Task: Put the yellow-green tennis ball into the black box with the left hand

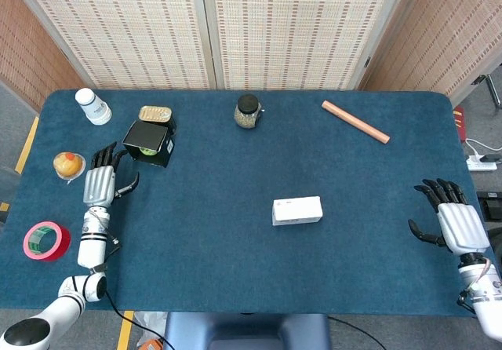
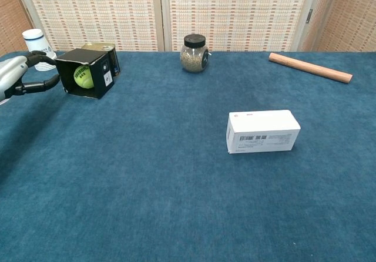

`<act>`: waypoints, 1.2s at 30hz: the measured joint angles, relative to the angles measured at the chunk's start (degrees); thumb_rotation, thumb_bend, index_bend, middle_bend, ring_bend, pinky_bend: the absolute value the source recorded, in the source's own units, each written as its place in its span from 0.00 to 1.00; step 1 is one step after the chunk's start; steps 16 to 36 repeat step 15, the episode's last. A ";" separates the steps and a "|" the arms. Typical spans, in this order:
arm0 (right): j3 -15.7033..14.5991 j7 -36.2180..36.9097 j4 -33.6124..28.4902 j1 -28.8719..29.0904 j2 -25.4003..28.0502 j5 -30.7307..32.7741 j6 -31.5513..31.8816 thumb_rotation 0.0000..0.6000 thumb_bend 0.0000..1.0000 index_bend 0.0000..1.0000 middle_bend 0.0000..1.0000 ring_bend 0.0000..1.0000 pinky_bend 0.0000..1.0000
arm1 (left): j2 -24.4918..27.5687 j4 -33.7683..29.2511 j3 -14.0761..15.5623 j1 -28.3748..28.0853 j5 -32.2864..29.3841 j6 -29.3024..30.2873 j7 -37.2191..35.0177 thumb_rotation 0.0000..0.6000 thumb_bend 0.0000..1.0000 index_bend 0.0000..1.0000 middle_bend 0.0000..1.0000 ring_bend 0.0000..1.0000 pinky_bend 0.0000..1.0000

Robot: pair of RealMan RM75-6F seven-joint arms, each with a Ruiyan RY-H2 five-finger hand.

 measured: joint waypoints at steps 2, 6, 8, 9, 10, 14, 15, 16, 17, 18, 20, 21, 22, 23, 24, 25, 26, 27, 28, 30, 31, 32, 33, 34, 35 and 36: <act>-0.08 0.15 -0.07 -0.10 0.07 -0.32 0.27 1.00 0.31 0.18 0.10 0.00 0.00 | 0.41 -0.93 0.11 0.64 0.05 0.76 0.36 0.17 0.33 0.21 0.00 0.00 0.00; -0.28 1.06 -0.28 -0.34 0.34 -1.06 0.75 1.00 0.31 0.18 0.10 0.00 0.00 | 1.29 -3.16 0.36 2.16 0.20 2.80 1.02 0.18 0.34 0.23 0.01 0.00 0.00; -0.40 1.35 -0.31 -0.37 0.41 -1.29 0.74 1.00 0.31 0.18 0.10 0.00 0.00 | 1.92 -4.78 0.49 3.24 0.28 4.35 1.41 0.18 0.35 0.24 0.02 0.00 0.00; -0.46 1.35 -0.30 -0.34 0.42 -1.34 0.61 1.00 0.31 0.18 0.10 0.00 0.00 | 2.27 -5.55 0.55 3.71 0.33 5.06 1.65 0.18 0.35 0.24 0.03 0.00 0.00; -0.52 1.28 -0.29 -0.31 0.41 -1.37 0.50 1.00 0.31 0.18 0.10 0.00 0.00 | 2.64 -6.35 0.61 4.21 0.38 5.79 1.92 0.18 0.35 0.25 0.04 0.00 0.00; -0.66 0.54 -0.26 -0.24 0.24 -1.52 0.47 1.00 0.31 0.19 0.10 0.00 0.00 | 3.91 -9.16 0.26 6.33 0.25 9.95 2.83 0.18 0.40 0.33 0.20 0.07 0.09; -0.68 0.33 -0.17 -0.22 0.10 -1.41 0.44 1.00 0.31 0.19 0.10 0.00 0.00 | 4.09 -9.72 0.07 6.80 0.18 11.06 2.92 0.18 0.41 0.36 0.25 0.12 0.15; -0.68 0.33 -0.17 -0.22 0.10 -1.41 0.44 1.00 0.31 0.19 0.10 0.00 0.00 | 4.09 -9.72 0.07 6.80 0.18 11.06 2.92 0.18 0.41 0.36 0.25 0.12 0.15; -0.68 0.33 -0.17 -0.22 0.10 -1.41 0.44 1.00 0.31 0.19 0.10 0.00 0.00 | 4.09 -9.72 0.07 6.80 0.18 11.06 2.92 0.18 0.41 0.36 0.25 0.12 0.15; -0.68 0.33 -0.17 -0.22 0.10 -1.41 0.44 1.00 0.31 0.19 0.10 0.00 0.00 | 4.09 -9.72 0.07 6.80 0.18 11.06 2.92 0.18 0.41 0.36 0.25 0.12 0.15; -0.68 0.33 -0.17 -0.22 0.10 -1.41 0.44 1.00 0.31 0.19 0.10 0.00 0.00 | 4.09 -9.72 0.07 6.80 0.18 11.06 2.92 0.18 0.41 0.36 0.25 0.12 0.15; -0.68 0.33 -0.17 -0.22 0.10 -1.41 0.44 1.00 0.31 0.19 0.10 0.00 0.00 | 4.09 -9.72 0.07 6.80 0.18 11.06 2.92 0.18 0.41 0.36 0.25 0.12 0.15; -0.68 0.33 -0.17 -0.22 0.10 -1.41 0.44 1.00 0.31 0.19 0.10 0.00 0.00 | 4.09 -9.72 0.07 6.80 0.18 11.06 2.92 0.18 0.41 0.36 0.25 0.12 0.15; -0.68 0.33 -0.17 -0.22 0.10 -1.41 0.44 1.00 0.31 0.19 0.10 0.00 0.00 | 4.09 -9.72 0.07 6.80 0.18 11.06 2.92 0.18 0.41 0.36 0.25 0.12 0.15; -0.68 0.33 -0.17 -0.22 0.10 -1.41 0.44 1.00 0.31 0.19 0.10 0.00 0.00 | 4.09 -9.72 0.07 6.80 0.18 11.06 2.92 0.18 0.41 0.36 0.25 0.12 0.15; -0.68 0.33 -0.17 -0.22 0.10 -1.41 0.44 1.00 0.31 0.19 0.10 0.00 0.00 | 4.09 -9.72 0.07 6.80 0.18 11.06 2.92 0.18 0.41 0.36 0.25 0.12 0.15; -0.68 0.33 -0.17 -0.22 0.10 -1.41 0.44 1.00 0.31 0.19 0.10 0.00 0.00 | 4.09 -9.72 0.07 6.80 0.18 11.06 2.92 0.18 0.41 0.36 0.25 0.12 0.15; -0.68 0.33 -0.17 -0.22 0.10 -1.41 0.44 1.00 0.31 0.19 0.10 0.00 0.00 | 4.09 -9.72 0.07 6.80 0.18 11.06 2.92 0.18 0.41 0.36 0.25 0.12 0.15; -0.68 0.33 -0.17 -0.22 0.10 -1.41 0.44 1.00 0.31 0.19 0.10 0.00 0.00 | 4.09 -9.72 0.07 6.80 0.18 11.06 2.92 0.18 0.41 0.36 0.25 0.12 0.15; -0.68 0.33 -0.17 -0.22 0.10 -1.41 0.44 1.00 0.31 0.19 0.10 0.00 0.00 | 4.09 -9.72 0.07 6.80 0.18 11.06 2.92 0.18 0.41 0.36 0.25 0.12 0.15; -0.68 0.33 -0.17 -0.22 0.10 -1.41 0.44 1.00 0.31 0.19 0.10 0.00 0.00 | 4.09 -9.72 0.07 6.80 0.18 11.06 2.92 0.18 0.41 0.36 0.25 0.12 0.15; -0.68 0.33 -0.17 -0.22 0.10 -1.41 0.44 1.00 0.31 0.19 0.10 0.00 0.00 | 4.09 -9.72 0.07 6.80 0.18 11.06 2.92 0.18 0.41 0.36 0.25 0.12 0.15; -0.68 0.33 -0.17 -0.22 0.10 -1.41 0.44 1.00 0.31 0.19 0.10 0.00 0.00 | 4.09 -9.72 0.07 6.80 0.18 11.06 2.92 0.18 0.41 0.36 0.25 0.12 0.15; -0.68 0.33 -0.17 -0.22 0.10 -1.41 0.44 1.00 0.31 0.19 0.10 0.00 0.00 | 4.09 -9.72 0.07 6.80 0.18 11.06 2.92 0.18 0.41 0.36 0.25 0.12 0.15; -0.68 0.33 -0.17 -0.22 0.10 -1.41 0.44 1.00 0.31 0.19 0.10 0.00 0.00 | 4.09 -9.72 0.07 6.80 0.18 11.06 2.92 0.18 0.41 0.36 0.25 0.12 0.15; -0.68 0.33 -0.17 -0.22 0.10 -1.41 0.44 1.00 0.31 0.19 0.10 0.00 0.00 | 4.09 -9.72 0.07 6.80 0.18 11.06 2.92 0.18 0.41 0.36 0.25 0.12 0.15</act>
